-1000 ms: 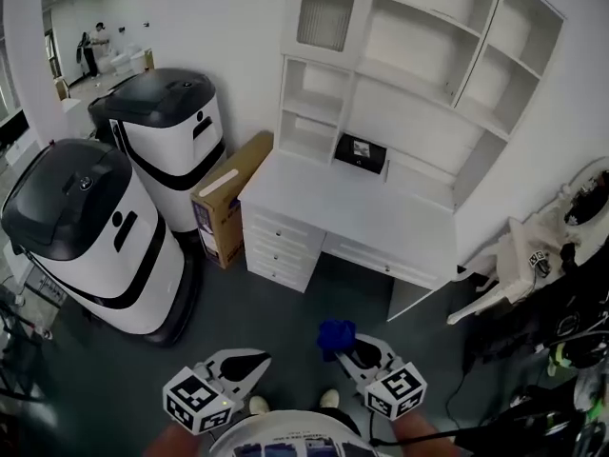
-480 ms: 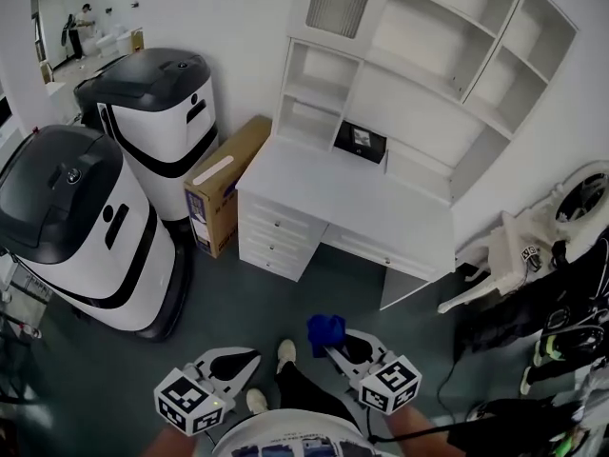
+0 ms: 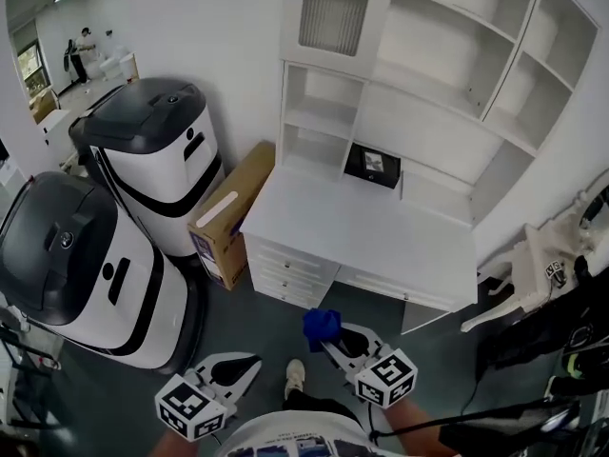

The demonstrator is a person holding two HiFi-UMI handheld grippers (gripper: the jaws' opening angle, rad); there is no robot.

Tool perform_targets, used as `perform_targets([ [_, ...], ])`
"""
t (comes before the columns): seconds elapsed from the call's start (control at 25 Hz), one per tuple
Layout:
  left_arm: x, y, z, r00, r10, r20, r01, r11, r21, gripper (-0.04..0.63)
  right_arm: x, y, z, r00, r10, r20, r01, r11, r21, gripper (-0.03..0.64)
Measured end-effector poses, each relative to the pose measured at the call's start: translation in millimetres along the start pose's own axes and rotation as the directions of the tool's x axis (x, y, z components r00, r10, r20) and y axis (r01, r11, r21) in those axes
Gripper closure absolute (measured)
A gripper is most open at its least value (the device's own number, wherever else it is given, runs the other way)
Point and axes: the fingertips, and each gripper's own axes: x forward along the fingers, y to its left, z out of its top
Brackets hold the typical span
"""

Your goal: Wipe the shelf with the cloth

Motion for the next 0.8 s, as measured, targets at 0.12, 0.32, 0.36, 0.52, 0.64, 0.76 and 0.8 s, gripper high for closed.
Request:
perform_targets([
  [0.12,25.9,25.1,24.5,1.0,0.003,-0.011,-0.002,1.0,0.019,0.583,19.6,-34.6,18.8,1.0,0.001,0.018,-0.001,1.0,0.001,0.495],
  [0.32,73.6,53.8,59.3,1.0,-0.012,0.001,0.012,0.999,0.031,0.583,40.3,-97.8,33.1,0.999,-0.023,0.024,0.023,1.0,0.008,0.495],
  [0.36,81.4,59.1,63.7,1.0,-0.016,0.002,0.016,0.999,0.03,0.583,44.7,-108.1,34.7,0.999,-0.03,0.023,0.03,1.0,0.01,0.495],
  [0.52,102.6,75.3,78.6,0.998,-0.056,-0.011,0.056,0.998,0.028,0.583,58.9,-132.1,46.4,0.998,-0.05,0.032,0.049,0.999,0.022,0.495],
  [0.64,117.4,94.7,85.4,0.996,-0.089,-0.022,0.09,0.996,0.021,0.583,72.0,-150.3,53.4,0.996,-0.085,0.037,0.083,0.996,0.041,0.495],
  [0.76,130.9,116.0,95.1,0.99,-0.14,-0.013,0.14,0.99,0.02,0.583,89.1,-165.4,65.2,0.992,-0.121,0.04,0.119,0.992,0.04,0.496],
  [0.8,135.4,125.0,98.2,0.988,-0.156,-0.012,0.156,0.987,0.026,0.583,96.2,-169.9,70.9,0.99,-0.135,0.044,0.133,0.991,0.031,0.496],
])
